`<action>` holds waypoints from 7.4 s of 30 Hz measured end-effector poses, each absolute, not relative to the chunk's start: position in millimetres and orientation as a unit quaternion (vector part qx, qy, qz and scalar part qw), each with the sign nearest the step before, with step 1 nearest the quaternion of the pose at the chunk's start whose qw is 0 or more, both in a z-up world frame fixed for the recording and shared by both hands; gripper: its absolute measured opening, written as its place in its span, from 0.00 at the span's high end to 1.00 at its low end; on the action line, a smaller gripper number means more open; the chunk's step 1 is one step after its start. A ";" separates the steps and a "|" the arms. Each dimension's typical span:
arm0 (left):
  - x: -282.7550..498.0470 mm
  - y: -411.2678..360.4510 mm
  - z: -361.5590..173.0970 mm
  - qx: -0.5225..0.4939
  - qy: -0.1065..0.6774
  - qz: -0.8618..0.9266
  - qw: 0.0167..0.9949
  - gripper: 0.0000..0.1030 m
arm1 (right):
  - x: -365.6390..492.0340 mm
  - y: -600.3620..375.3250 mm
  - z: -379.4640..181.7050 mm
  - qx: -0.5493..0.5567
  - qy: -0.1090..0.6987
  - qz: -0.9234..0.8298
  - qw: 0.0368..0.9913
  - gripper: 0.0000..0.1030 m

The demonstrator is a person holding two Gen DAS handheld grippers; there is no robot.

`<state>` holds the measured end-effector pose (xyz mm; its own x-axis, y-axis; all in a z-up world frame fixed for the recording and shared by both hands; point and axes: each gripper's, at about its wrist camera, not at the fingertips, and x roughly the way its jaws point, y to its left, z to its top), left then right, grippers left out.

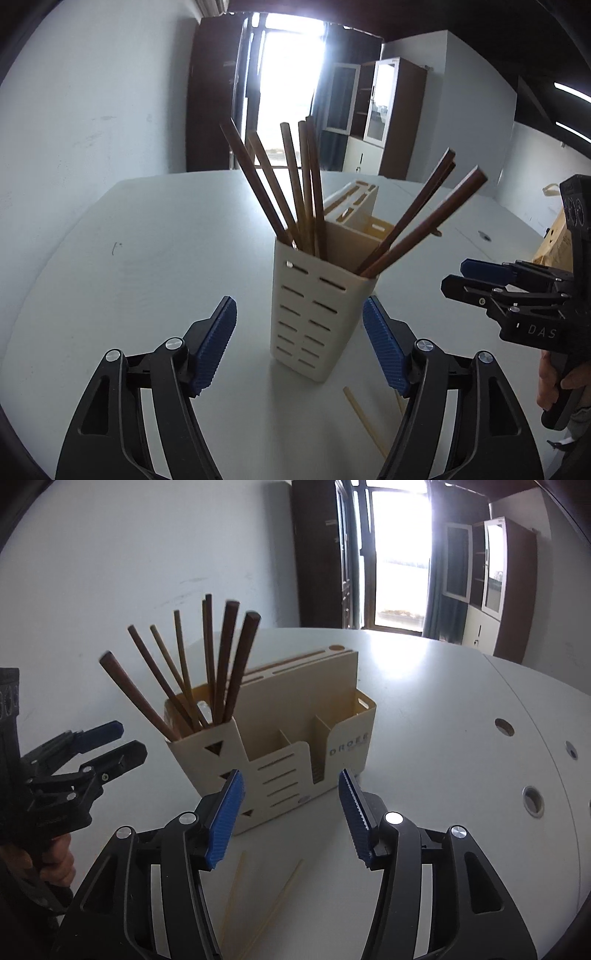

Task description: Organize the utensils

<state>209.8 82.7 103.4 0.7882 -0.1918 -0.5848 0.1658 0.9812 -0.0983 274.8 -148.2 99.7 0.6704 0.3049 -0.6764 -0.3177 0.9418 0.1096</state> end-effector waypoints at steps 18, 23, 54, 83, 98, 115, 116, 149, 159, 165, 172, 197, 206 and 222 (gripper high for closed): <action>224.0 34.4 -6.3 0.047 0.463 -0.098 0.880 0.31 | 298.0 -126.0 -5.9 -0.049 0.501 0.120 0.856 0.48; 225.4 24.1 -7.9 0.056 0.467 -0.103 0.877 0.31 | 291.4 -117.6 -10.8 -0.073 0.499 0.124 0.854 0.48; 238.3 8.6 -12.0 -0.003 0.505 -0.147 0.850 0.96 | 293.7 -112.9 -6.4 -0.070 0.512 0.158 0.842 0.95; 213.5 90.2 141.5 -0.013 0.312 -0.103 0.944 1.00 | 253.0 -43.8 193.3 -0.069 0.268 0.274 0.921 0.95; 223.0 117.7 203.8 -0.019 0.278 -0.080 0.957 0.88 | 263.9 -64.7 280.9 0.002 0.159 0.271 0.949 0.95; 365.1 140.5 4.3 0.031 0.490 0.057 0.869 0.44 | 264.3 -87.7 275.1 0.012 0.165 0.248 0.955 0.95; 369.7 140.9 -3.5 0.031 0.495 0.057 0.867 0.41 | 266.7 -89.0 273.5 0.012 0.168 0.247 0.954 0.95; 237.2 194.6 132.1 -0.160 0.323 -0.132 0.924 0.96 | 270.5 -107.9 266.7 0.072 0.152 0.257 0.952 0.95; 209.4 145.1 238.0 -0.108 0.198 -0.137 0.965 0.96 | 291.0 -90.6 273.8 0.114 0.136 0.248 0.952 0.95; 235.6 95.2 285.5 -0.037 0.147 -0.118 0.981 0.96 | 295.5 -86.6 266.1 0.113 0.124 0.233 0.958 0.95; 268.5 70.6 293.0 -0.026 0.033 -0.133 0.990 0.96 | 300.6 -92.5 232.7 0.116 0.146 0.221 0.957 0.95; 270.8 92.5 170.6 -0.150 0.072 -0.134 0.977 0.96 | 251.5 -78.4 162.8 0.077 0.230 0.264 0.933 0.95; 260.3 91.9 145.4 -0.095 0.163 -0.100 0.977 0.94 | 235.1 -65.1 145.0 0.041 0.265 0.254 0.929 0.94; 169.3 115.5 129.3 -0.095 0.211 -0.079 0.970 0.14 | 137.6 -78.3 138.9 -0.070 0.204 0.206 0.955 0.39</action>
<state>169.3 115.5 129.3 0.8988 -0.1932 -0.3934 0.1134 0.9695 -0.2171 137.6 -78.3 138.9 0.8323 0.3641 -0.4181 -0.4213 0.9055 -0.0501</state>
